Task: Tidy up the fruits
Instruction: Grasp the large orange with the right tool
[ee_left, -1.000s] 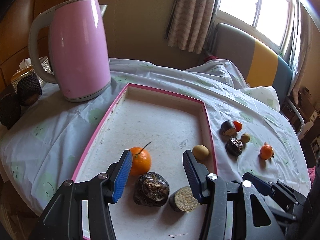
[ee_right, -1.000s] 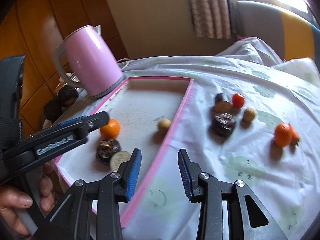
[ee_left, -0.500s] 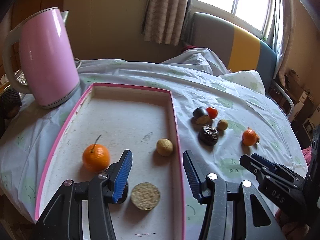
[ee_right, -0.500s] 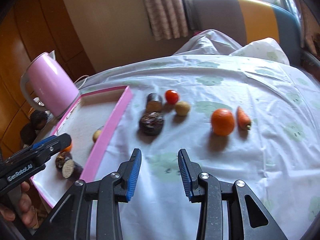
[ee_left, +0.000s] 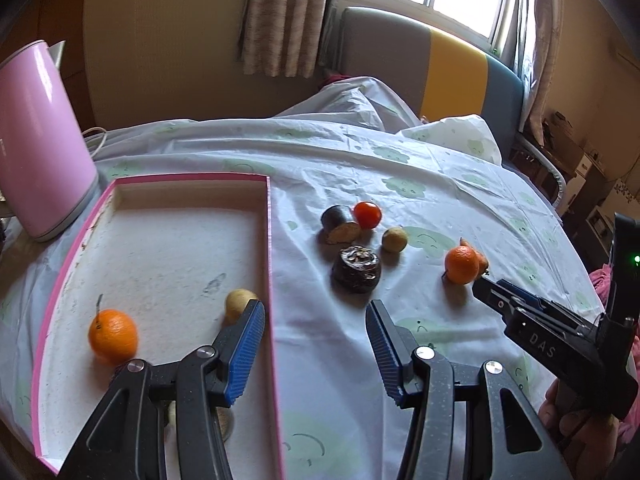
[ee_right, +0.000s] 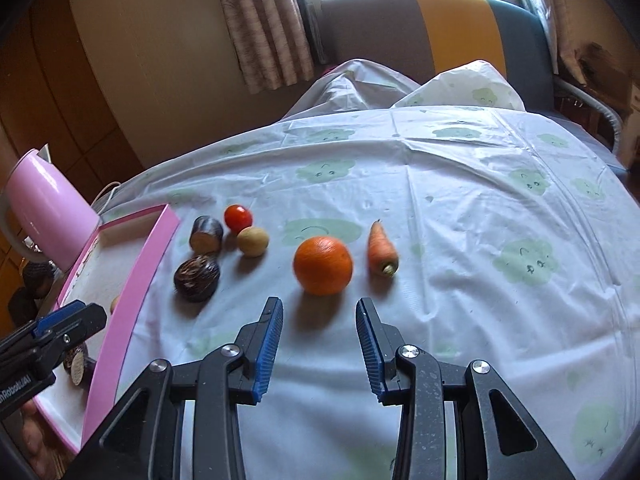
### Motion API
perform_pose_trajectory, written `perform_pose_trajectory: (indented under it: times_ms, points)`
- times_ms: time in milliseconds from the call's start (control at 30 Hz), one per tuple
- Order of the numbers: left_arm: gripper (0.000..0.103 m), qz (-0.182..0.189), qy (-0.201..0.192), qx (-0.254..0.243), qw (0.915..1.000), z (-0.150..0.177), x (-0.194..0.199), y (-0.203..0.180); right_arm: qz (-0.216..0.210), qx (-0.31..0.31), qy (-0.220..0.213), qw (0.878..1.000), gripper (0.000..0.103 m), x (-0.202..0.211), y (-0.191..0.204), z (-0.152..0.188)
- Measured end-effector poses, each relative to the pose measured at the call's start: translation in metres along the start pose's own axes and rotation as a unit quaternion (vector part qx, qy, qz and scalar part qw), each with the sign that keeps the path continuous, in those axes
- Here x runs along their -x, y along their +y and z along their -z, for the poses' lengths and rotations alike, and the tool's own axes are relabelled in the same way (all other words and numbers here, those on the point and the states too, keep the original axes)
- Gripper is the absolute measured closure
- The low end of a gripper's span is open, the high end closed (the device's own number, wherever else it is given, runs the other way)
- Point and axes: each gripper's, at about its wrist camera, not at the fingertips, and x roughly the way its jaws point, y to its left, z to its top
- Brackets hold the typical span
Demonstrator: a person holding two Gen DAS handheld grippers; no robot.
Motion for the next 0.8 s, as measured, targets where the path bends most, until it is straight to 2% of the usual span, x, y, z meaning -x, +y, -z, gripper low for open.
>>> perform_pose_trajectory:
  times_ms: [133,500,567,633,800]
  points:
    - [0.05,0.011,0.006,-0.005,0.9999,-0.005,-0.01,-0.008,0.004,0.008,-0.002,1.0,0.058,-0.008,-0.001,-0.009]
    - [0.049,0.031,0.025,-0.001,0.9992,-0.015,-0.038,-0.016,0.017,0.056,0.013,0.998,0.057,-0.04,0.008,-0.022]
    - [0.049,0.031,0.029,0.001,0.9991,-0.017,-0.043,-0.016,0.02,0.063,0.021,0.998,0.058,-0.046,0.01,-0.021]
    - [0.049,0.027,0.032,0.0,0.9991,-0.019,-0.049,-0.018,0.018,0.066,0.024,0.997,0.064,-0.049,0.011,-0.02]
    - [0.049,0.023,0.041,-0.001,0.9989,-0.024,-0.064,-0.023,0.016,0.066,0.02,0.998,0.064,-0.05,0.01,-0.019]
